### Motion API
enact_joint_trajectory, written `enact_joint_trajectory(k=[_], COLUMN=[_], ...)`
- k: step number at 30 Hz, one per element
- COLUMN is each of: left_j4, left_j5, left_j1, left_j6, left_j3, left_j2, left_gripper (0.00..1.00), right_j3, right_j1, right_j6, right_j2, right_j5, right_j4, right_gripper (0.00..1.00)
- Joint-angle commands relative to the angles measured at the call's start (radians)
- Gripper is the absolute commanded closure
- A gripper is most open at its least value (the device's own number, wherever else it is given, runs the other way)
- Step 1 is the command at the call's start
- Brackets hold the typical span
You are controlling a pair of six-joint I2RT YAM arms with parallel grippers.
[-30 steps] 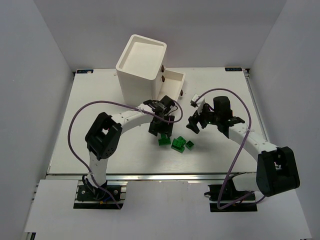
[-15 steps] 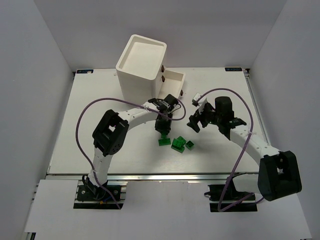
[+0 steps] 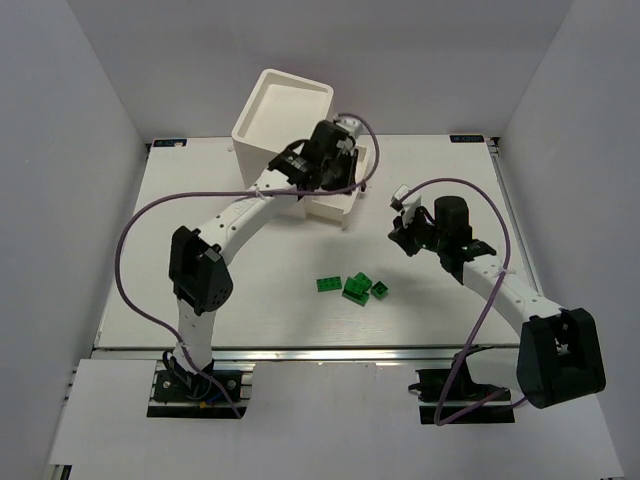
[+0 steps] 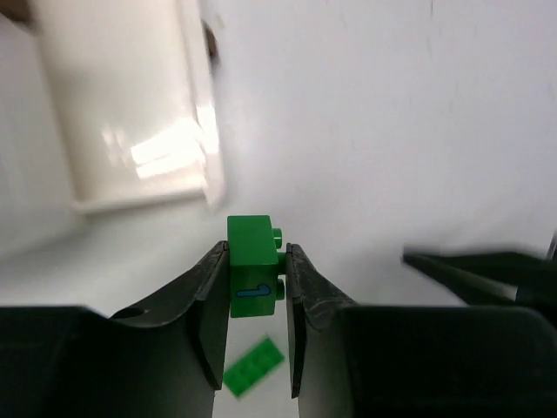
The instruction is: Sort the legos into containers by color
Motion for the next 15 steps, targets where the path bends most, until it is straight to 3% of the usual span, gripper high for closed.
enact_joint_trajectory(k=[1,3,5,7,8,9,11,15], left_j4=[0.016,0.009,0.013,0.039,0.048,0.052,0.064,0.064], left_j5=[-0.088,-0.119,-0.118,-0.093,-0.079,-0.075,-0.061,-0.064], left_j1=[0.082,0.093,0.121,0.131,0.131,0.131,0.131,0.131], left_j6=[0.024,0.029,0.02,0.018,0.018,0.011,0.007,0.003], left_j3=[0.113,0.224,0.287,0.32,0.334,0.343,0.341,0.341], left_j2=[0.078,0.139,0.218,0.248,0.259,0.268,0.281,0.285], left_gripper=[0.99,0.97,0.89,0.79,0.65,0.59,0.47,0.33], right_j3=[0.048,0.032,0.02,0.023,0.023,0.025,0.029,0.049], right_j1=[-0.005,-0.007,-0.005,-0.005,-0.007,-0.008,-0.008,-0.007], right_j6=[-0.022,-0.04,-0.062,-0.112,-0.121,-0.141,-0.172,-0.25], right_j2=[-0.013,-0.042,-0.065,-0.078,-0.088,-0.091,-0.096,-0.082], right_j5=[-0.115,-0.14,-0.148,-0.163,-0.163,-0.175,-0.203,-0.31], right_j4=[-0.045,-0.045,-0.079,-0.106,-0.126,-0.137,-0.184,-0.275], right_gripper=[1.0,1.0,0.99,0.79,0.57,0.49,0.38,0.3])
